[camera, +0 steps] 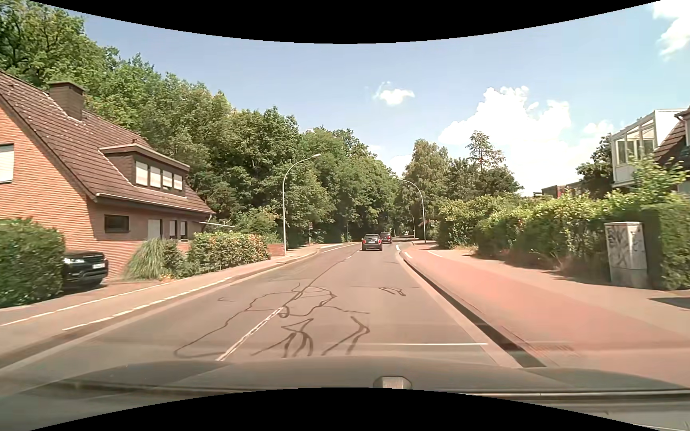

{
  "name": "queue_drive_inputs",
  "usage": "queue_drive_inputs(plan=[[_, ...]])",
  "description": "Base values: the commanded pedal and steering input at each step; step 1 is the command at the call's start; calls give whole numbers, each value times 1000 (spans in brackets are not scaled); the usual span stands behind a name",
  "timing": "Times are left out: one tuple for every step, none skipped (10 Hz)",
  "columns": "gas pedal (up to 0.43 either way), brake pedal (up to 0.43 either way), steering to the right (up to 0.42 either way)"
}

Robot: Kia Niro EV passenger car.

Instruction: Follow the waypoints while adhering to traffic rules and regulations

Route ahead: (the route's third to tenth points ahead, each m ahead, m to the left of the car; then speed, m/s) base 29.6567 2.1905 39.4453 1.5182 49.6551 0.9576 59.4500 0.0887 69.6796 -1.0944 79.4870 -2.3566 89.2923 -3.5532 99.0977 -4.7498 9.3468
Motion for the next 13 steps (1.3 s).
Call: queue_drive_inputs(plan=[[228,18,5],[228,18,5],[228,18,5],[228,18,6],[228,18,6],[228,18,6],[228,18,6],[228,18,8],[228,18,8],[197,18,8],[197,18,8],[197,18,8],[197,18,8]])
